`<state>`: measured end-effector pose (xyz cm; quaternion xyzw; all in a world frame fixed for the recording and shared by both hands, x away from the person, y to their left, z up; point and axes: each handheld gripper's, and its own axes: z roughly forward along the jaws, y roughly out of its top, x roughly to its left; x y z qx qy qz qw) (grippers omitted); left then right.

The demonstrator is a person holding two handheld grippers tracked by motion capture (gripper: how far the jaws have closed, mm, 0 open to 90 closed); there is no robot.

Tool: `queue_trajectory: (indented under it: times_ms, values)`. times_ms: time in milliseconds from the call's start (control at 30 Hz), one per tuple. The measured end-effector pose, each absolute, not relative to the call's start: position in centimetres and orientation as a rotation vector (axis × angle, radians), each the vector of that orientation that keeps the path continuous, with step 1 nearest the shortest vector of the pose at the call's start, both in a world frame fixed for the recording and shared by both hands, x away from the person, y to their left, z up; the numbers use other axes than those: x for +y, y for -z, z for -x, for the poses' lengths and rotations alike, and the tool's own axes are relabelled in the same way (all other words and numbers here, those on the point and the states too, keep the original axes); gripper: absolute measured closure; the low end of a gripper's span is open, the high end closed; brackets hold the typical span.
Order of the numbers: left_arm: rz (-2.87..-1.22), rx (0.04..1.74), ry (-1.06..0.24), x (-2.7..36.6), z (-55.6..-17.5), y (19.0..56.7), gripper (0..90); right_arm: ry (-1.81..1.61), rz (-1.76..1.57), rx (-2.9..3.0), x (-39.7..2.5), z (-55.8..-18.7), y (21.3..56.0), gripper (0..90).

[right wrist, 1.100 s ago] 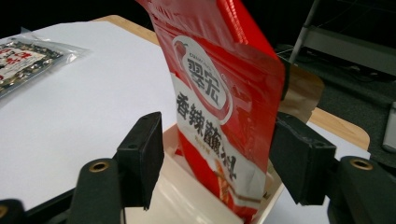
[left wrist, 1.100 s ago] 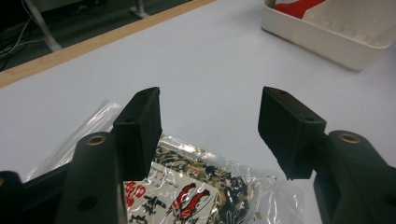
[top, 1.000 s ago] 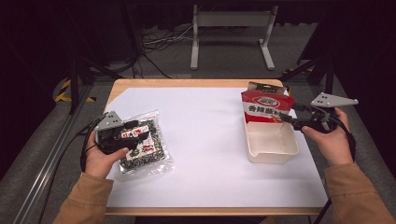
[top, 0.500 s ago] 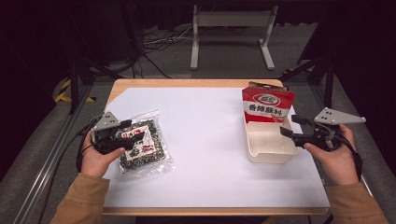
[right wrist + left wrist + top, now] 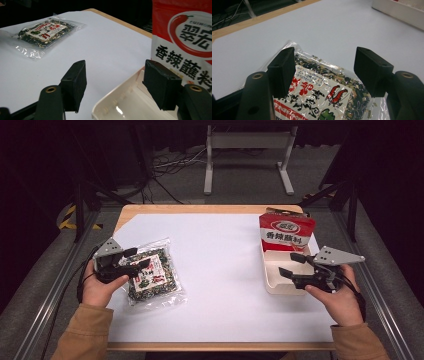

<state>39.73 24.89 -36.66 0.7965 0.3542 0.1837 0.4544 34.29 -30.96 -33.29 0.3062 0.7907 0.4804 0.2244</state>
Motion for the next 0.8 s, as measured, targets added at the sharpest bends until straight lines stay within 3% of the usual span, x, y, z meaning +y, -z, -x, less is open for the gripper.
queue_trajectory:
  times_ms: [200,333,800]
  values:
    - [-1.957,0.919,-0.476,25.3,-39.8,36.6,30.7,-1.371,-0.841,2.196,-30.2,-34.1,34.0,35.5]
    - [-1.982,0.998,-0.525,26.1,-40.2,36.9,23.0,-1.378,-0.828,2.198,-29.8,-33.9,34.1,35.5]
    - [-1.883,1.226,-0.48,30.8,-42.6,39.0,22.4,-1.35,-0.766,2.253,-27.5,-33.2,34.8,34.8]
